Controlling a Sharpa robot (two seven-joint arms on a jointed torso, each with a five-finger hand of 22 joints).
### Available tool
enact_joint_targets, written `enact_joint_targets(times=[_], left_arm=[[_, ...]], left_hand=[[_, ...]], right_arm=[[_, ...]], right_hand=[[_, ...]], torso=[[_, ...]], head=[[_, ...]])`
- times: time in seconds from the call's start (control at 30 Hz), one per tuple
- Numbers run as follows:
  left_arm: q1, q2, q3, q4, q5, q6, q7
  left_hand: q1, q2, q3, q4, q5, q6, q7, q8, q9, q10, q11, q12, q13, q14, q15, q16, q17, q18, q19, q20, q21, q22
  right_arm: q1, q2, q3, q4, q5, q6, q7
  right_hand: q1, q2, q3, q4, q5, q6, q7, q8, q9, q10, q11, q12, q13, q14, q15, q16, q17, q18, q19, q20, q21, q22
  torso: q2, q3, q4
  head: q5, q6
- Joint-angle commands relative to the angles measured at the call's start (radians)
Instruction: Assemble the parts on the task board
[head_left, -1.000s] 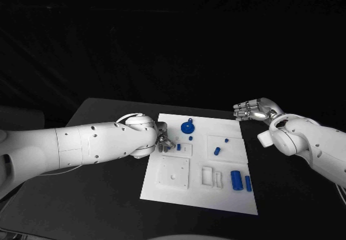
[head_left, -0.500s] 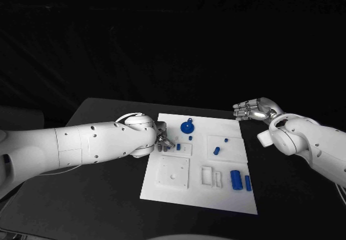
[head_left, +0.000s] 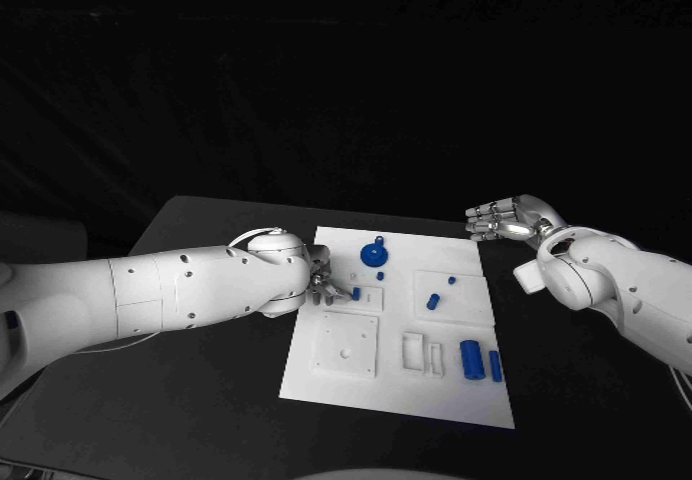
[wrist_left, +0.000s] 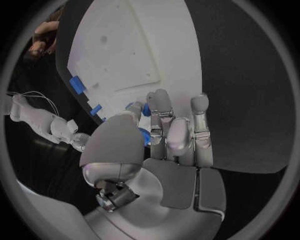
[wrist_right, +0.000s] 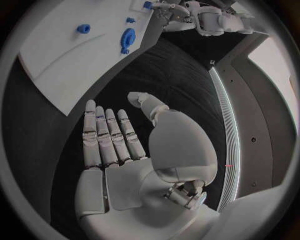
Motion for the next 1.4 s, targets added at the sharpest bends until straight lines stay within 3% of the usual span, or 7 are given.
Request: enact_joint_targets(times=[0.03, 0.33, 0.53, 0.7, 0.87, 1.0, 1.4], left_arm=[[-0.017, 0.005, -0.011, 0.005, 0.006, 0.052, -0.009], [-0.017, 0.005, -0.011, 0.004, 0.006, 0.038, -0.004], [-0.017, 0.004, -0.011, 0.005, 0.007, 0.031, 0.003], [-0.017, -0.001, -0.011, 0.010, 0.008, 0.032, 0.008], [-0.017, -0.011, -0.011, 0.021, 0.014, 0.033, 0.011], [-0.017, -0.017, -0.011, 0.032, 0.023, 0.032, 0.015], [-0.017, -0.024, -0.011, 0.039, 0.029, 0.019, 0.021]], left_hand=[[-0.001, 0.018, -0.008, 0.003, 0.002, 0.000, 0.005, 0.001, 0.001, 0.054, -0.002, 0.001, -0.002, -0.001, -0.003, -0.004, -0.001, -0.001, 0.009, 0.000, -0.005, 0.018], [0.005, 0.004, -0.006, 0.030, -0.005, 0.002, 0.005, 0.001, -0.001, 0.054, -0.002, 0.000, -0.002, -0.002, -0.003, -0.006, -0.004, 0.000, 0.009, 0.000, -0.006, 0.018], [0.015, -0.028, -0.013, 0.058, -0.011, 0.004, 0.005, 0.000, -0.005, 0.054, -0.001, -0.002, -0.004, -0.003, -0.003, -0.008, -0.006, 0.000, 0.009, 0.000, -0.007, 0.018], [0.032, -0.032, -0.017, 0.046, 0.011, 0.002, 0.005, 0.000, -0.006, 0.055, -0.001, -0.004, -0.005, -0.004, -0.003, -0.010, -0.008, 0.000, 0.008, 0.001, -0.009, 0.018], [0.051, -0.021, -0.022, 0.004, 0.099, -0.006, 0.005, 0.000, -0.009, 0.055, -0.001, -0.007, -0.007, -0.005, -0.003, -0.012, -0.010, 0.000, 0.007, 0.001, -0.012, 0.018], [0.048, -0.017, -0.024, -0.019, 0.106, -0.008, 0.004, 0.000, -0.013, 0.055, -0.001, -0.008, -0.008, -0.006, -0.003, -0.013, -0.012, 0.001, 0.008, 0.003, -0.013, 0.019], [0.047, -0.019, -0.022, -0.017, 0.102, -0.008, 0.004, 0.000, -0.014, 0.055, -0.001, -0.009, -0.008, -0.006, -0.003, -0.014, -0.012, 0.003, 0.008, 0.003, -0.015, 0.018]], right_arm=[[-0.001, 0.001, 0.000, 0.000, -0.008, 0.010, 0.010], [-0.002, 0.002, 0.000, 0.000, -0.008, 0.010, 0.010], [-0.002, 0.002, 0.000, -0.001, -0.008, 0.010, 0.010], [-0.003, 0.001, 0.000, -0.001, -0.008, 0.010, 0.010], [-0.003, 0.001, 0.000, -0.001, -0.008, 0.011, 0.010], [-0.004, 0.001, 0.000, -0.001, -0.008, 0.011, 0.010], [-0.005, 0.001, 0.000, 0.000, -0.008, 0.011, 0.009]], right_hand=[[-0.001, -0.008, -0.003, 0.003, 0.003, -0.009, -0.001, -0.006, -0.002, -0.007, 0.003, -0.006, -0.001, -0.009, 0.000, -0.004, -0.002, 0.005, -0.008, 0.003, 0.002, -0.001], [-0.001, -0.008, -0.003, 0.003, 0.003, -0.009, -0.001, -0.006, -0.002, -0.007, 0.003, -0.006, -0.001, -0.009, 0.000, -0.004, -0.002, 0.005, -0.008, 0.003, 0.002, -0.001], [-0.001, -0.008, -0.003, 0.003, 0.003, -0.009, -0.001, -0.006, -0.002, -0.007, 0.003, -0.006, -0.001, -0.009, 0.000, -0.004, -0.002, 0.005, -0.008, 0.003, 0.002, -0.001], [-0.001, -0.008, -0.003, 0.003, 0.003, -0.009, -0.001, -0.006, -0.002, -0.007, 0.003, -0.006, -0.001, -0.009, 0.000, -0.004, -0.002, 0.005, -0.008, 0.003, 0.002, -0.001], [-0.001, -0.008, -0.003, 0.003, 0.003, -0.009, -0.001, -0.006, -0.002, -0.007, 0.003, -0.006, -0.001, -0.009, 0.000, -0.004, -0.002, 0.005, -0.008, 0.003, 0.002, -0.001], [-0.001, -0.008, -0.003, 0.003, 0.003, -0.009, -0.001, -0.006, -0.002, -0.007, 0.003, -0.006, -0.001, -0.009, 0.000, -0.004, -0.002, 0.005, -0.008, 0.003, 0.002, -0.001], [0.000, -0.008, -0.005, 0.004, 0.003, -0.012, 0.000, -0.006, -0.002, -0.011, 0.004, -0.007, -0.001, -0.011, 0.000, -0.004, -0.002, 0.004, -0.009, 0.003, 0.002, -0.001]], torso=[[0.000, 0.0002, -0.0003], [0.000, 0.0004, -0.0001], [0.000, 0.0002, -0.0003], [0.000, 0.0000, 0.0005], [-0.001, 0.0001, 0.0016], [0.000, -0.0009, 0.0005], [0.000, 0.0007, 0.0000]], head=[[0.000, -0.001], [0.001, 0.001], [-0.001, 0.001], [-0.002, 0.001], [-0.003, 0.001], [-0.003, 0.002], [-0.002, 0.004]])
